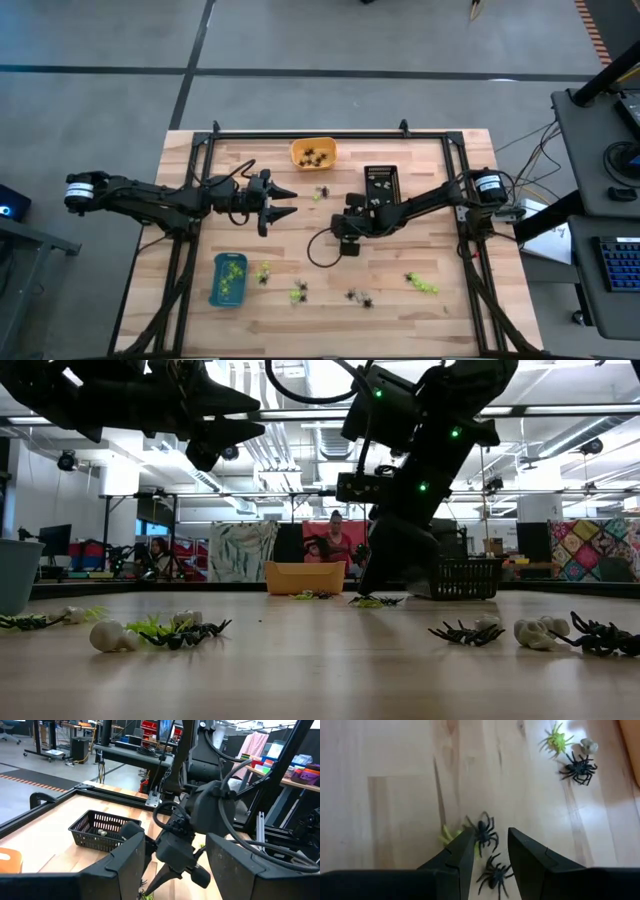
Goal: Sort Halloween decoration
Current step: Put the black spider toy into the yellow bin
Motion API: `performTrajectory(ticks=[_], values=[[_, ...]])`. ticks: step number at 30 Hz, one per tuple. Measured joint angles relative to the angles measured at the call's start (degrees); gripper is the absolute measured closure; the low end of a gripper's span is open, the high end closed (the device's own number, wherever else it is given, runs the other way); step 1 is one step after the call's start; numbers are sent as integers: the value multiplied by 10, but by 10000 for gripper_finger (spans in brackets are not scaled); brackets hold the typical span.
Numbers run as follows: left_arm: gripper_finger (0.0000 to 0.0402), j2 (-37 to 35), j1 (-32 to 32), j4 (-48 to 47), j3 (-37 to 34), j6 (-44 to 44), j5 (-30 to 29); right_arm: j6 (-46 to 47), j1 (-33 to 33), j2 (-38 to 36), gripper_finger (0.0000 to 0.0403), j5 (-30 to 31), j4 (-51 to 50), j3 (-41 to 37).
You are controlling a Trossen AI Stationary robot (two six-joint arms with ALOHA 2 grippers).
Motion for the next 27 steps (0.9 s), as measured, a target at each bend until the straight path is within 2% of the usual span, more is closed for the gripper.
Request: performTrajectory(ticks=[6, 16, 27], values=[[209, 0, 0, 0, 0, -2, 0, 11, -3, 0, 292, -25, 19, -3], [209, 0, -1, -2, 0, -11, 1, 33, -3, 30, 297, -24, 30, -2], [209, 0, -2, -2, 0, -11, 2, 56, -3, 31, 390, -28, 26, 2]])
